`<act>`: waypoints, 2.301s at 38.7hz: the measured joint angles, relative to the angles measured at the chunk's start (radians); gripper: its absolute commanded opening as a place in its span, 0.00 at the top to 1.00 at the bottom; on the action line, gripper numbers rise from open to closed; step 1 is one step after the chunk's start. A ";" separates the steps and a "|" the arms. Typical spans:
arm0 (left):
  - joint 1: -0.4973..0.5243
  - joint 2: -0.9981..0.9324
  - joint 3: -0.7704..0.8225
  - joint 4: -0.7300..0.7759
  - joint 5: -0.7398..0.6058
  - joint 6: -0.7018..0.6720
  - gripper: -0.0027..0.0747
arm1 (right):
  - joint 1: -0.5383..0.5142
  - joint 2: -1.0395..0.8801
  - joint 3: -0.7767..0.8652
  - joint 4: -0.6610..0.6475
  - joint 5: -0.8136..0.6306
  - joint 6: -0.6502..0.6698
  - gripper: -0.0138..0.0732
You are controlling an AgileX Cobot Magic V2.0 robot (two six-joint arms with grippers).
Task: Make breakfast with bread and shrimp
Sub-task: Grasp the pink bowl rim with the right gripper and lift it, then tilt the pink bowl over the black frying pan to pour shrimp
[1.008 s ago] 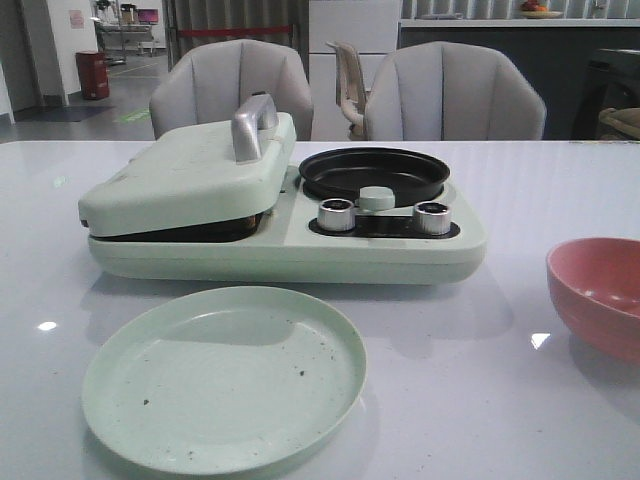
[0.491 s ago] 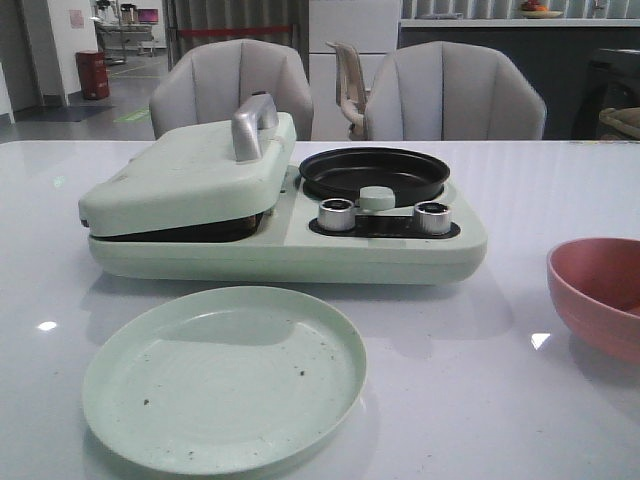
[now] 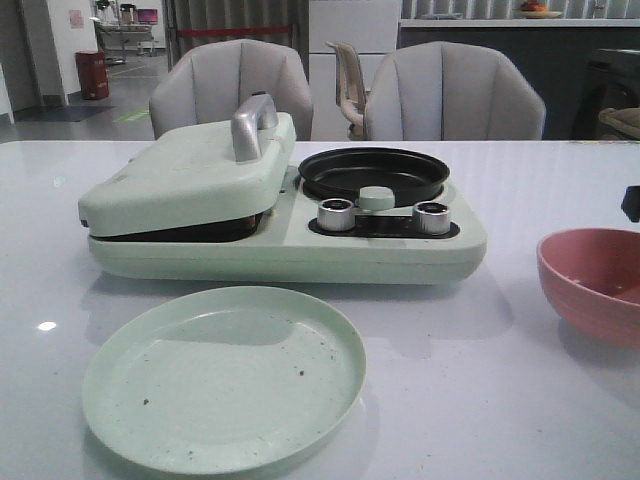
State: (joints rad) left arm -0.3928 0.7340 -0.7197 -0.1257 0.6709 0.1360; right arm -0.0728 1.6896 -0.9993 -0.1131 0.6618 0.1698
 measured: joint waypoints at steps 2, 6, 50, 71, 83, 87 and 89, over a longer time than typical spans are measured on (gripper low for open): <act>0.000 0.000 0.000 0.000 0.000 0.000 0.84 | 0.000 0.000 0.000 0.000 0.000 -0.006 0.75; 0.000 0.000 0.000 0.000 0.000 0.000 0.84 | 0.000 0.000 0.000 0.001 -0.004 -0.021 0.80; 0.000 0.000 0.000 0.000 0.000 0.000 0.84 | 0.623 0.336 -0.919 -1.092 0.388 0.114 0.79; 0.000 0.000 0.000 0.000 0.000 0.000 0.84 | 0.717 0.515 -0.935 -1.553 0.455 0.258 0.79; 0.000 0.000 0.000 0.000 0.000 0.000 0.84 | 0.719 0.513 -0.949 -1.585 0.455 0.247 0.79; 0.000 0.000 0.000 0.000 0.000 0.000 0.84 | 0.719 0.503 -0.949 -1.585 0.453 0.247 0.79; 0.000 0.000 0.000 0.000 0.000 0.000 0.84 | 0.719 0.499 -0.949 -1.587 0.453 0.247 0.79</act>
State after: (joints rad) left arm -0.3928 0.7340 -0.7197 -0.1257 0.6709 0.1360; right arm 0.6467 2.1883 -1.9487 -1.7001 1.1146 0.4170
